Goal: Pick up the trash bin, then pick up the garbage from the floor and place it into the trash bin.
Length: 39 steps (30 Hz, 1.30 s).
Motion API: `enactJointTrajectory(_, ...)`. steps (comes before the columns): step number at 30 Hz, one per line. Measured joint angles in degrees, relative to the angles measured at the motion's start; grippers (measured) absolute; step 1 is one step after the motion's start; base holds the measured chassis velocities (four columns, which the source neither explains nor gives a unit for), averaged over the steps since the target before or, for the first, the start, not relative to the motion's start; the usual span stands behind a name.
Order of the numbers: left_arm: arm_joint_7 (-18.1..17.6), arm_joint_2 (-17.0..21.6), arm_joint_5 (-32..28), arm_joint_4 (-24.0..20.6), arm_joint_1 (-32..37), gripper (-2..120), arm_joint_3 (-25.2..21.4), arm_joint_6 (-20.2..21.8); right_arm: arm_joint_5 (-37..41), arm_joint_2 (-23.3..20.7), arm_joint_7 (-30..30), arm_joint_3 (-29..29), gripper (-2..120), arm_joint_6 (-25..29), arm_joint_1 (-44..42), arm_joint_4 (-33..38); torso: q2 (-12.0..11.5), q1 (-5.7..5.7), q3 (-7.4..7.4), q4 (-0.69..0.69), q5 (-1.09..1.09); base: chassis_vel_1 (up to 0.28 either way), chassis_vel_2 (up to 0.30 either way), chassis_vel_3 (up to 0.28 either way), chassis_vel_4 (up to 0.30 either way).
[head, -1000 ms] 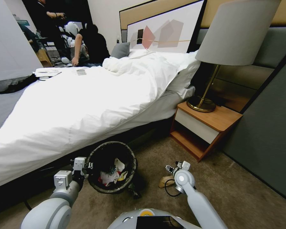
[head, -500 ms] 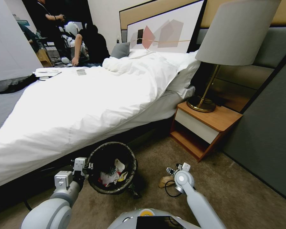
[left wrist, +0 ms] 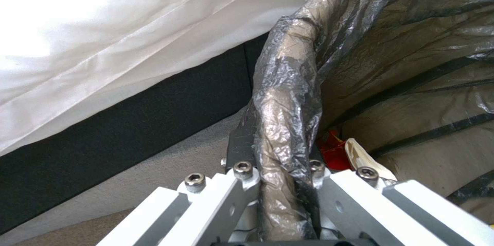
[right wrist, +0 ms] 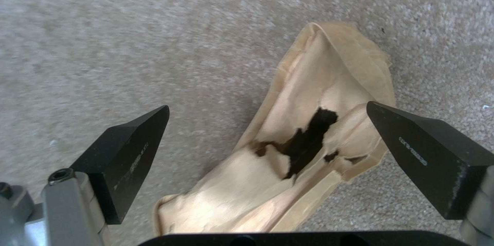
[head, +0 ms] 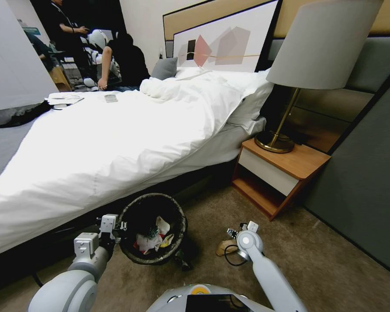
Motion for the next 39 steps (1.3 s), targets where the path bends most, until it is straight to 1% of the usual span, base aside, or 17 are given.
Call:
enactJointTrajectory(21,0.0,-0.1,0.0,0.0,0.0,1,0.0,0.0,-0.8,0.1,-1.1,0.1,100,0.8,0.2,-3.6,0.0,0.0,0.0,0.0,0.0,0.0,0.0,0.0,0.0)
enactJointTrajectory(31,0.0,-0.1,0.0,0.0,0.0,1,0.1,0.0,-0.9,0.1,-1.9,0.2,99,1.0,-0.2,-3.9,0.0,0.0,0.0,0.0,0.0,0.0,0.0,0.0,0.0)
enactJointTrajectory(32,0.0,-0.1,0.0,0.0,0.0,1,0.1,0.0,-0.9,0.1,-2.0,0.2,92,1.0,-0.2,-4.0,0.0,0.0,0.0,0.0,0.0,0.0,0.0,0.0,0.0)
enactJointTrajectory(33,0.0,-0.1,0.0,0.0,0.0,1,0.1,0.0,-0.9,0.1,-2.0,0.2,88,1.0,-0.2,-4.1,0.0,0.0,0.0,0.0,0.0,0.0,0.0,0.0,0.0)
enactJointTrajectory(34,0.0,-0.1,0.0,0.0,0.0,1,0.1,0.0,-0.9,0.1,-2.0,0.2,88,1.0,-0.2,-4.1,0.0,0.0,0.0,0.0,0.0,0.0,0.0,0.0,0.0)
enactJointTrajectory(36,0.0,-0.1,0.0,0.0,0.0,1,0.1,0.0,-0.9,0.1,-2.1,0.2,78,1.1,-0.1,-4.2,0.0,0.0,0.0,0.0,0.01,0.0,0.0,0.0,0.0)
enactJointTrajectory(37,0.0,-0.1,0.0,0.0,0.0,1,0.1,0.0,-0.9,0.1,-2.1,0.2,78,1.1,-0.1,-4.2,0.0,0.0,0.0,0.0,0.01,0.0,0.0,0.0,0.0)
enactJointTrajectory(39,0.0,-0.2,0.0,0.0,0.0,1,0.1,0.0,-0.9,0.1,-2.2,0.2,66,1.2,-0.1,-4.2,0.0,0.0,0.0,0.0,0.01,0.0,0.0,0.0,0.0)
